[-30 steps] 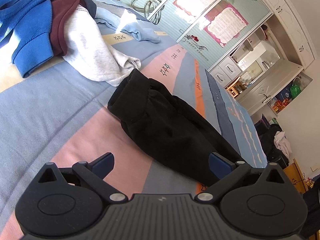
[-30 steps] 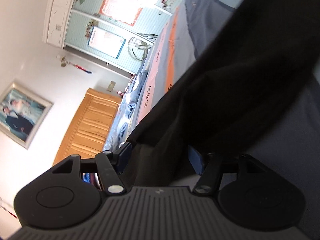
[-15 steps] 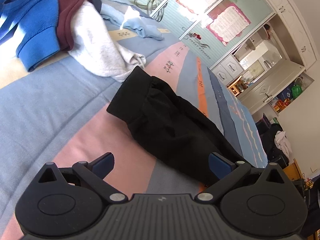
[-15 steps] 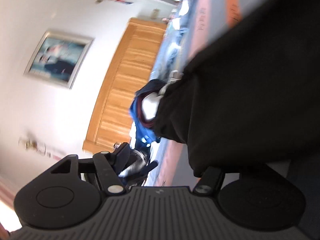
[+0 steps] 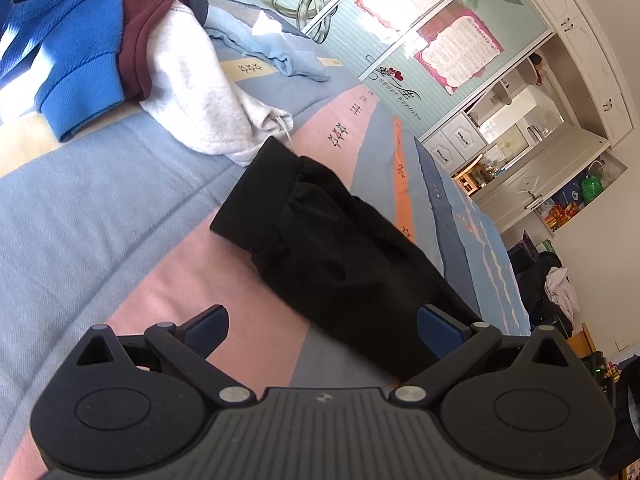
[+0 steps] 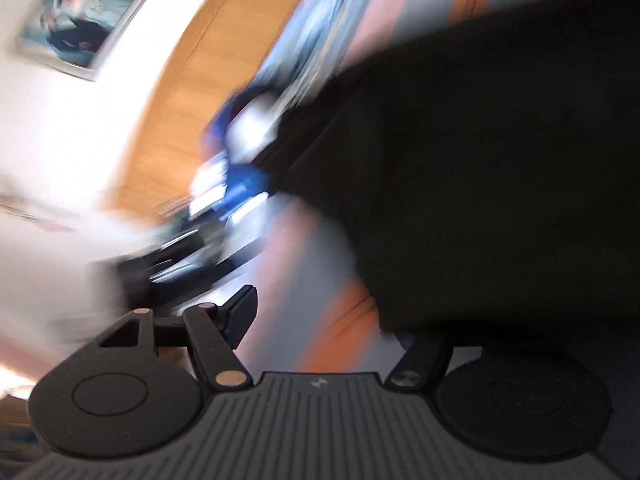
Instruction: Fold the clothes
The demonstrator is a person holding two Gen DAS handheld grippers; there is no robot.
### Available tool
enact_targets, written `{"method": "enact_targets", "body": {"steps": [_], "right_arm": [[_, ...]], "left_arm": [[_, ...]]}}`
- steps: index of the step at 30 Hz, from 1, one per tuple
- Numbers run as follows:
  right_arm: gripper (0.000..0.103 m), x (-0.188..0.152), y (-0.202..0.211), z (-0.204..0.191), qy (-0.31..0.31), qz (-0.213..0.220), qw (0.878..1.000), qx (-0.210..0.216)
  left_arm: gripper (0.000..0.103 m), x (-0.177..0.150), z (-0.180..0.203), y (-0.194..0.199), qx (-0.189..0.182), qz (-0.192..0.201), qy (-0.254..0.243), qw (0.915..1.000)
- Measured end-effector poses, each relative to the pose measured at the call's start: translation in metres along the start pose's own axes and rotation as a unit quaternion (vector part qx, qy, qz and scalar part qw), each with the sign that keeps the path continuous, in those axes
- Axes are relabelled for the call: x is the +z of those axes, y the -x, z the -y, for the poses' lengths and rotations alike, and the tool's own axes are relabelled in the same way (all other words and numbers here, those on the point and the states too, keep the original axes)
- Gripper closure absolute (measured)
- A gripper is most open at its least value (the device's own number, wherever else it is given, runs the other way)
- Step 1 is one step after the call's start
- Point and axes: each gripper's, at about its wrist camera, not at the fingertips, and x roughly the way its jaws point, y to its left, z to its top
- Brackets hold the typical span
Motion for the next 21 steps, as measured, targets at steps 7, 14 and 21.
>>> {"method": "enact_targets", "body": {"steps": [7,14,21], "right_arm": [[0.03,0.008,0.007,0.003,0.008,0.05,0.994,-0.1],[0.023,-0.014,-0.017,-0.015,0.022,-0.047,0.998,-0.044],[0.025,-0.028,0.007,0.007,-0.043,0.013,0.996,-0.08]], "left_arm": [[0.002,0.001,0.002,0.002,-0.005,0.005,0.011,0.9999],[0.002,0.007,-0.002,0.011,-0.004,0.013,0.009,0.9999],[0.002,0.01,-0.007,0.016,0.004,0.022,0.007,0.9997]]}}
